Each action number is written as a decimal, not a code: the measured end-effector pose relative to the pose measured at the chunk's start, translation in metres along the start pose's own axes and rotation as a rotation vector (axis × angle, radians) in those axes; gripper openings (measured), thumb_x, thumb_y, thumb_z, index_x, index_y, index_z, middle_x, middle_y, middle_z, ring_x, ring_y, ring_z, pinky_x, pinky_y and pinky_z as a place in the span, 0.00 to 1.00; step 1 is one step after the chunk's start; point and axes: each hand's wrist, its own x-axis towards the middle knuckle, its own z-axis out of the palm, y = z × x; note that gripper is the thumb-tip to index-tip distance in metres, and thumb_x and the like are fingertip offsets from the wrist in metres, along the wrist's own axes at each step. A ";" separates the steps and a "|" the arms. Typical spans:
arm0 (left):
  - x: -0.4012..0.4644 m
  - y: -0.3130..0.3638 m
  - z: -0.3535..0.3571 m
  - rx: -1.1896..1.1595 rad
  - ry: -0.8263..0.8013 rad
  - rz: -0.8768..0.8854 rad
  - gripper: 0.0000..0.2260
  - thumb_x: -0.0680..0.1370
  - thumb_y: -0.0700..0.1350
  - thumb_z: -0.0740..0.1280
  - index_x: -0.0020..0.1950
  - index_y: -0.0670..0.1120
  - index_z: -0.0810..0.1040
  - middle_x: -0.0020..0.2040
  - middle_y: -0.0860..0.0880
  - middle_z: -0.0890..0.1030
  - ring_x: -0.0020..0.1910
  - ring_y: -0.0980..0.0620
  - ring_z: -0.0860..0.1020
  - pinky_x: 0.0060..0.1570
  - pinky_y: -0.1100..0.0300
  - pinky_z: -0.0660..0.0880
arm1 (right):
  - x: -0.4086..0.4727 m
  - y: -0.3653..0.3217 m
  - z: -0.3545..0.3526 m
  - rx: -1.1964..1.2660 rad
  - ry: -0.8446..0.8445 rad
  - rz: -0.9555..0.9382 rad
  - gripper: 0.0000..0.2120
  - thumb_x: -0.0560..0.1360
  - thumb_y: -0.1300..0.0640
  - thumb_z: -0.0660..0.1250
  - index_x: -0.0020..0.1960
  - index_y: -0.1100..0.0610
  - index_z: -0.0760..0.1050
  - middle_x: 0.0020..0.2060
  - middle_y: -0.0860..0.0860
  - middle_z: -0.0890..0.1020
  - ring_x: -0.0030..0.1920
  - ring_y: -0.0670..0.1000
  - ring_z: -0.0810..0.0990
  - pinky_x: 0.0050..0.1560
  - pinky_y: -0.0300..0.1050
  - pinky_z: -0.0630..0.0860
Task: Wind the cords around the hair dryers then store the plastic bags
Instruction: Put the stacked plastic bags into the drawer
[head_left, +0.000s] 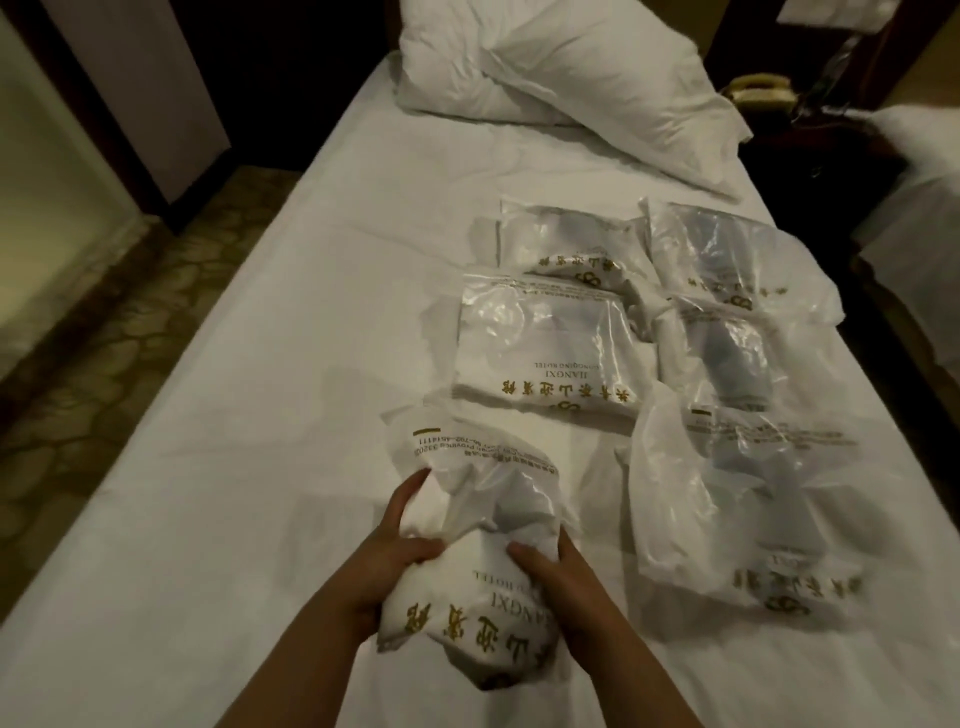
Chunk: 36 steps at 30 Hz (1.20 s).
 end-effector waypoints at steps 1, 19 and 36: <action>-0.013 0.010 -0.005 -0.024 0.017 0.043 0.31 0.65 0.37 0.71 0.62 0.63 0.69 0.59 0.49 0.76 0.53 0.44 0.79 0.38 0.56 0.79 | -0.009 -0.013 0.007 0.008 -0.047 -0.030 0.42 0.59 0.42 0.74 0.71 0.40 0.62 0.63 0.49 0.76 0.60 0.53 0.77 0.61 0.57 0.75; -0.327 0.126 -0.139 -0.251 0.504 0.613 0.30 0.77 0.33 0.63 0.66 0.66 0.64 0.54 0.61 0.67 0.49 0.54 0.74 0.33 0.64 0.78 | -0.186 -0.159 0.277 -0.240 -0.560 -0.493 0.40 0.73 0.58 0.69 0.67 0.26 0.50 0.69 0.42 0.64 0.65 0.49 0.70 0.64 0.54 0.71; -0.704 0.043 -0.386 -0.363 1.072 0.776 0.27 0.78 0.30 0.58 0.58 0.64 0.75 0.67 0.46 0.68 0.54 0.41 0.78 0.33 0.60 0.78 | -0.407 -0.066 0.690 -0.424 -1.173 -0.593 0.33 0.73 0.64 0.68 0.58 0.26 0.65 0.66 0.41 0.68 0.65 0.50 0.71 0.65 0.55 0.72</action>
